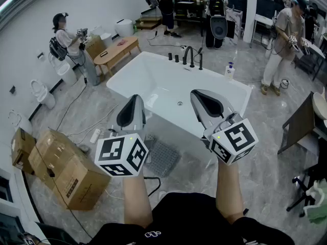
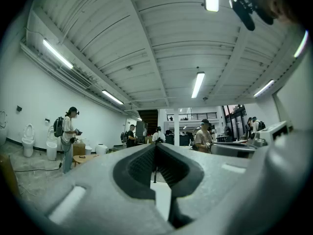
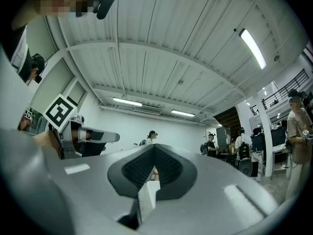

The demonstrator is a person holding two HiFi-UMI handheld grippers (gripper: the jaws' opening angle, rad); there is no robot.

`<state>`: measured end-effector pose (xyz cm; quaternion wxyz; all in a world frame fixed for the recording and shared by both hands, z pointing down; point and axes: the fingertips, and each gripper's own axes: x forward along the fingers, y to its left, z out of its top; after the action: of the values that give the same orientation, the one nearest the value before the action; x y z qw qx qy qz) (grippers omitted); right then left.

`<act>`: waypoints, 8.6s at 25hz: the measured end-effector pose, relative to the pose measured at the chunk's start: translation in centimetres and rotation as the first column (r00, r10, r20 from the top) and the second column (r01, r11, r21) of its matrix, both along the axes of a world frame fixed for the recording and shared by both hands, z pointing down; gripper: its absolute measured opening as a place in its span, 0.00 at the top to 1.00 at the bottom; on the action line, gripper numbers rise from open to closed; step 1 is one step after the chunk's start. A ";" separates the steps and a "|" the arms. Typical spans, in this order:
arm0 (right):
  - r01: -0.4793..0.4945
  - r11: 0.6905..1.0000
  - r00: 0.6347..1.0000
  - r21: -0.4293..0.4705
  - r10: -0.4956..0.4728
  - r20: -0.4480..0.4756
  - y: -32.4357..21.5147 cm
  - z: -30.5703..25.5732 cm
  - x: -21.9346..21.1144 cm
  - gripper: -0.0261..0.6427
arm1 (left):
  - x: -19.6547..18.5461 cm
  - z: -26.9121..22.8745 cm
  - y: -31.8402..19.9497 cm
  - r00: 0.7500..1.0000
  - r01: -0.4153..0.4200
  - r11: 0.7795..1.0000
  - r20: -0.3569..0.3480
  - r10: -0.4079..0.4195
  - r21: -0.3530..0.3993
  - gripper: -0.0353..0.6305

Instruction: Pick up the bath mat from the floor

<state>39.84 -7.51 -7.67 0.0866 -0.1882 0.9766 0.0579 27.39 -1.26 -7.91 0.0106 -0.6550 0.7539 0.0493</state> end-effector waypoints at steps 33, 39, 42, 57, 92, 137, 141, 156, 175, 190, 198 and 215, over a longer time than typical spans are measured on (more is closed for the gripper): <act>0.003 0.987 0.999 -0.161 -0.010 -0.041 -1.0 5.1 -7.6 0.95 | -10.0 3.3 3.7 0.991 0.125 0.989 -0.036 -0.128 -0.082 0.95; 0.025 0.979 0.998 -0.202 -0.036 -0.051 1.1 6.6 -13.3 0.95 | -15.5 4.5 7.0 0.986 0.158 0.981 -0.043 -0.164 -0.113 0.95; 0.044 0.976 0.997 -0.212 -0.057 -0.056 3.0 7.2 -16.4 0.95 | -18.2 5.0 9.2 0.981 0.179 0.976 -0.050 -0.186 -0.121 0.95; 0.114 0.963 0.983 -0.244 -0.146 -0.115 7.8 9.6 -26.2 0.95 | -30.4 7.7 20.2 0.907 0.386 0.919 -0.145 -0.395 -0.083 0.95; 0.193 0.954 0.974 -0.229 -0.214 -0.069 4.2 11.2 -49.1 0.95 | -46.4 11.3 17.0 0.899 0.381 0.909 -0.164 -0.406 -0.167 0.95; -0.511 0.839 0.859 -0.186 0.494 -0.132 -6.2 11.3 -41.1 0.95 | -46.5 11.0 -5.5 0.956 -0.285 0.919 -0.012 0.293 -0.271 0.95; -0.544 0.819 0.839 -0.185 0.524 -0.146 -5.7 12.1 -44.9 0.95 | -50.0 11.3 -6.7 0.936 -0.350 0.900 -0.048 0.350 -0.261 0.95; -0.719 0.648 0.695 -0.251 0.685 -0.221 -5.6 16.3 -40.3 0.95 | -48.3 16.9 -10.9 0.839 -0.541 0.761 -0.163 0.520 -0.358 0.95; -0.729 0.393 0.667 -0.561 0.594 -0.450 -1.2 40.3 -33.6 0.95 | -44.6 43.7 -10.0 0.827 -0.548 0.462 -0.373 0.419 -0.697 0.95; -0.706 0.292 0.697 -0.645 0.451 -0.558 0.9 61.0 -31.6 0.95 | -40.8 65.8 -6.0 0.815 -0.547 0.208 -0.461 0.350 -0.811 0.88; -0.669 0.286 0.737 -0.686 0.375 -0.562 0.8 72.0 -31.3 0.95 | -38.6 78.4 -5.4 0.824 -0.513 0.115 -0.450 0.345 -0.851 0.68; -0.648 0.265 0.762 -0.714 0.225 -0.607 2.1 95.0 -30.1 0.65 | -41.5 102.3 -4.3 0.842 -0.456 -0.004 -0.433 0.322 -0.890 0.31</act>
<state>9.76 -5.37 87.31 -0.2432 -0.4565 0.7471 -0.4174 -14.10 -5.52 94.37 -0.4723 -0.6737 0.3826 -0.4204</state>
